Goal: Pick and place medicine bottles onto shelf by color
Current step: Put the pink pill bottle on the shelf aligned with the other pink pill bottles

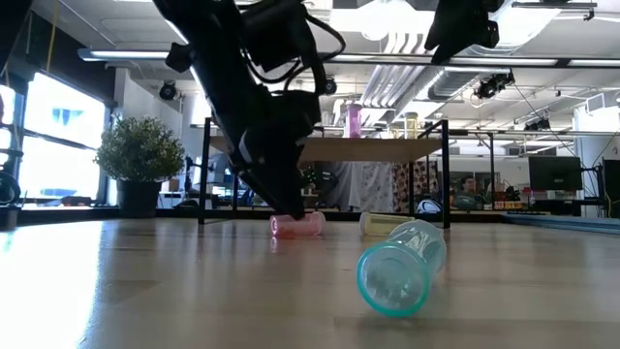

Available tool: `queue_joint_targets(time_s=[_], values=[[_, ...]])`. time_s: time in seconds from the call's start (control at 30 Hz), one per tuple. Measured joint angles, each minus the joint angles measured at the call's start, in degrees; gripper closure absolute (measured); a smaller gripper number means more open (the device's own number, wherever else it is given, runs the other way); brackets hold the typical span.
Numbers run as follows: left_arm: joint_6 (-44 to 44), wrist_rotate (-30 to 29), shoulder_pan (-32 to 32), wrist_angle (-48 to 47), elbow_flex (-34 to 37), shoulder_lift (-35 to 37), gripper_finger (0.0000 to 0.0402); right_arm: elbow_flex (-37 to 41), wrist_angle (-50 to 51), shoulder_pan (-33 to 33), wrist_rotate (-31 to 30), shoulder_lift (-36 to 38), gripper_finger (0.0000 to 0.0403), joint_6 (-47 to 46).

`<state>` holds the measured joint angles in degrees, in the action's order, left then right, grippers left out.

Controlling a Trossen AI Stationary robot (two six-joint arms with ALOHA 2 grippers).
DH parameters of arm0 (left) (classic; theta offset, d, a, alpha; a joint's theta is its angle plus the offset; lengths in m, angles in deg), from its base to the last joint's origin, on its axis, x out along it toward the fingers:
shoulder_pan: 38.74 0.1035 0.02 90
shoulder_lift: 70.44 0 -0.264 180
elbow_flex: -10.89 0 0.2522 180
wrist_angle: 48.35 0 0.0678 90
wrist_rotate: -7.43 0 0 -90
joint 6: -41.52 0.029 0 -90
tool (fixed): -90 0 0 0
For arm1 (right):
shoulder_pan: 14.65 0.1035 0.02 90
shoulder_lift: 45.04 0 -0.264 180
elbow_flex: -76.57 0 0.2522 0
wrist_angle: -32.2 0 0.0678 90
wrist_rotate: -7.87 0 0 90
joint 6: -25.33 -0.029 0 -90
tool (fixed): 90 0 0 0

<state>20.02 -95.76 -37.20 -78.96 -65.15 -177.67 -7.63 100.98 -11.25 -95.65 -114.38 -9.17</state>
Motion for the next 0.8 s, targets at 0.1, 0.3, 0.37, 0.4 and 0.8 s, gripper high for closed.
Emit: queue_joint_targets(time_s=[0.1, 0.3, 0.37, 0.4, 0.8], values=[[0.0, -1.3, 0.3, 0.1, 0.0, -0.3, 0.0159, 0.0, 0.0, 0.0, 0.0, 0.0, 0.0245, 0.0], [0.1, -0.1, 1.8, -0.9, 0.0, -1.3, 0.0184, 0.0, 0.0, 0.0, 0.0, 0.0, 0.0245, 0.0], [0.0, 1.9, 2.2, -0.7, 0.0, -2.4, 0.0198, 0.0, 0.0, 0.0, 0.0, 0.0, 0.0245, 0.0], [0.0, 2.3, 2.3, -0.6, -0.1, -2.7, 0.0204, 0.0, 0.0, 0.0, 0.0, 0.0, 0.0245, 0.0], [-0.4, 1.6, 1.3, 0.0, -0.1, -3.2, 0.0252, 0.0, 0.0, 0.0, 0.0, 0.0, 0.0245, -0.2]])
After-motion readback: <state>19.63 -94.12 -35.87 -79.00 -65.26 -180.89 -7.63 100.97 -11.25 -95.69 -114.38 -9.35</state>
